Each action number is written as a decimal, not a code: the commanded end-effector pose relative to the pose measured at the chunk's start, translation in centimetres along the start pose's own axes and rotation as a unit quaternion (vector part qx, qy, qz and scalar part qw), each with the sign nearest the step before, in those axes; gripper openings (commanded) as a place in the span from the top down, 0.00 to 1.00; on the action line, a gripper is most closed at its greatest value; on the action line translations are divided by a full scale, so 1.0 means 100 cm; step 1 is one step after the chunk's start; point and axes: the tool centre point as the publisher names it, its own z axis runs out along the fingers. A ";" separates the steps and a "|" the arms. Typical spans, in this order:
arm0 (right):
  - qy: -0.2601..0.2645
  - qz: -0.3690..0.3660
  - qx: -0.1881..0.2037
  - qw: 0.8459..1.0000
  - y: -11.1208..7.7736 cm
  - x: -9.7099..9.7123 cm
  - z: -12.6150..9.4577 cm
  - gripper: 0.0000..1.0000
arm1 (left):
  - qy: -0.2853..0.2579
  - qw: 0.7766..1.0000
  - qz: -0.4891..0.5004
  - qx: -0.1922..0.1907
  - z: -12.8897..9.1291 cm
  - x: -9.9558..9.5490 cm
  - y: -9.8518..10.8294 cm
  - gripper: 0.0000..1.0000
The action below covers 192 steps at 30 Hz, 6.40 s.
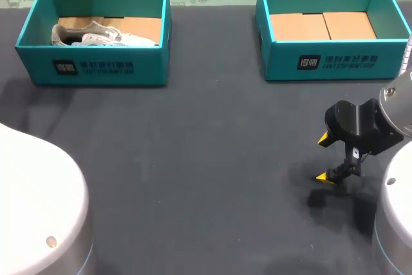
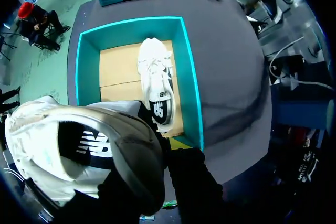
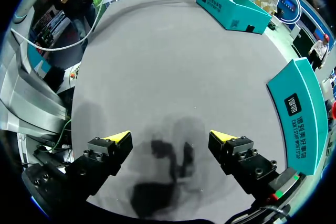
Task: Take the shoe out of the shoebox, open the shoe tongue, remove and reinsert the insole, then place the shoe into the shoebox
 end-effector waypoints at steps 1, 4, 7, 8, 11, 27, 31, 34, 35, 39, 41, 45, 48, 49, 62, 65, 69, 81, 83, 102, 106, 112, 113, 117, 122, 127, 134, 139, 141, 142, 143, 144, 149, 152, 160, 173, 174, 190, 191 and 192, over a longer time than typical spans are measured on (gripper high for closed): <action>-0.002 0.000 0.000 1.000 0.000 0.002 0.000 0.00 | 0.025 0.997 0.066 -0.025 -0.004 -0.011 0.006 1.00; -0.002 0.000 0.000 1.000 0.000 0.002 0.000 0.00 | 0.002 0.990 0.130 -0.047 -0.008 -0.014 0.013 1.00; -0.002 0.000 0.000 1.000 0.000 0.002 0.000 0.00 | -0.021 0.976 0.198 -0.084 -0.013 -0.020 0.021 1.00; -0.002 0.000 0.000 1.000 0.000 0.002 0.000 0.00 | -0.028 0.971 0.223 -0.079 -0.017 -0.021 0.024 1.00; -0.002 0.000 0.000 1.000 0.000 0.002 0.000 0.00 | -0.032 0.967 0.240 -0.077 -0.025 -0.026 0.031 1.00; -0.002 0.000 0.000 1.000 0.000 0.002 0.000 0.00 | -0.031 0.919 0.379 -0.102 -0.017 -0.036 0.035 1.00; -0.002 0.000 0.000 1.000 0.000 0.002 0.000 0.00 | -0.021 0.887 0.445 -0.121 -0.011 -0.048 0.048 1.00; -0.002 0.000 0.000 1.000 0.000 0.002 0.000 0.00 | -0.010 0.837 0.527 -0.146 -0.012 -0.055 0.059 1.00; -0.002 0.000 0.000 1.000 0.000 0.002 0.000 0.00 | -0.020 0.833 0.528 -0.165 -0.013 -0.058 0.063 1.00; -0.002 0.000 0.000 1.000 0.000 0.002 0.000 0.00 | -0.020 0.833 0.528 -0.165 -0.013 -0.058 0.063 1.00; -0.002 0.000 0.000 1.000 0.000 0.002 0.000 0.00 | -0.020 0.833 0.528 -0.165 -0.013 -0.058 0.063 1.00; -0.002 0.000 0.000 1.000 0.000 0.002 0.000 0.00 | -0.020 0.833 0.528 -0.165 -0.013 -0.058 0.063 1.00; -0.002 0.000 0.000 1.000 0.000 0.002 0.000 0.00 | -0.006 0.821 0.550 -0.153 -0.005 -0.064 0.062 1.00; -0.002 0.000 0.000 1.000 0.000 0.002 0.000 0.00 | -0.006 0.811 0.565 -0.152 -0.002 -0.067 0.063 1.00; -0.002 0.000 0.000 1.000 0.000 0.002 0.000 0.00 | 0.002 0.725 0.672 -0.152 0.013 -0.086 0.080 1.00; -0.002 0.000 0.000 1.000 0.000 0.002 0.000 0.00 | 0.002 0.725 0.672 -0.152 0.013 -0.086 0.080 1.00; -0.002 0.000 0.000 1.000 0.000 0.002 0.000 0.00 | 0.016 0.723 0.678 -0.133 0.026 -0.089 0.075 1.00; -0.002 0.000 0.000 1.000 0.000 0.002 0.000 0.00 | 0.061 0.736 0.665 -0.116 0.070 -0.099 0.069 1.00; -0.002 0.000 0.000 1.000 0.000 0.002 0.000 0.00 | 0.067 0.739 0.659 -0.122 0.074 -0.099 0.068 1.00; -0.002 0.000 0.000 1.000 0.000 0.002 0.000 0.00 | 0.090 0.759 0.634 -0.117 0.118 -0.109 0.057 1.00; -0.002 0.000 0.000 1.000 0.000 0.002 0.000 0.00 | 0.090 0.760 0.632 -0.123 0.122 -0.113 0.054 1.00; -0.002 0.000 0.000 1.000 0.000 0.002 0.000 0.00 | 0.089 0.759 0.632 -0.128 0.127 -0.117 0.049 1.00; -0.002 0.000 0.000 1.000 0.000 0.002 0.000 0.00 | 0.089 0.759 0.633 -0.129 0.128 -0.117 0.049 1.00; -0.002 0.000 0.000 1.000 0.000 0.002 0.000 0.00 | 0.095 0.756 0.635 -0.129 0.135 -0.118 0.045 1.00; -0.002 0.000 0.000 1.000 0.000 0.002 0.000 0.00 | 0.103 0.755 0.634 -0.130 0.145 -0.119 0.042 1.00; -0.002 0.000 0.000 1.000 0.000 0.002 0.000 0.00 | 0.112 0.758 0.629 -0.135 0.154 -0.121 0.042 1.00; -0.002 0.000 0.000 1.000 0.000 0.002 0.000 0.00 | 0.123 0.758 0.625 -0.139 0.165 -0.123 0.044 1.00; -0.002 0.000 0.000 1.000 0.000 0.002 0.000 0.00 | 0.132 0.757 0.625 -0.140 0.174 -0.123 0.047 1.00; -0.002 0.000 0.000 1.000 0.000 0.002 0.000 0.00 | 0.133 0.756 0.625 -0.140 0.177 -0.123 0.049 1.00; -0.002 0.000 0.000 1.000 0.000 0.002 0.000 0.00 | 0.133 0.756 0.625 -0.139 0.179 -0.123 0.050 1.00; -0.002 0.000 0.000 1.000 0.000 0.002 0.000 0.00 | 0.133 0.756 0.626 -0.139 0.180 -0.123 0.050 1.00; -0.002 0.000 0.000 1.000 0.000 0.002 0.000 0.00 | 0.133 0.756 0.626 -0.139 0.181 -0.123 0.051 1.00; -0.002 0.000 0.000 1.000 0.000 0.002 0.000 0.00 | 0.137 0.756 0.626 -0.138 0.186 -0.124 0.052 1.00; -0.002 0.000 0.000 1.000 0.000 0.002 0.000 0.00 | 0.140 0.755 0.625 -0.141 0.187 -0.124 0.053 1.00; -0.002 0.000 0.000 1.000 0.000 0.002 0.000 0.00 | 0.142 0.753 0.626 -0.143 0.189 -0.123 0.056 0.42; -0.002 0.000 0.000 1.000 0.000 0.002 0.000 0.00 | 0.093 0.763 0.626 -0.128 0.160 -0.119 0.056 0.26; -0.002 0.000 0.000 1.000 0.000 0.002 0.000 0.00 | 0.088 0.764 0.627 -0.126 0.157 -0.119 0.055 0.25; -0.002 0.000 0.000 1.000 0.000 0.002 0.000 0.00 | -0.027 0.764 0.635 -0.108 0.075 -0.090 0.033 0.00; -0.002 0.000 0.000 1.000 0.000 0.002 0.000 0.00 | -0.031 0.763 0.637 -0.107 0.069 -0.086 0.031 0.00; -0.002 0.000 0.000 1.000 0.000 0.002 0.000 0.00 | -0.033 0.761 0.639 -0.107 0.065 -0.083 0.029 0.00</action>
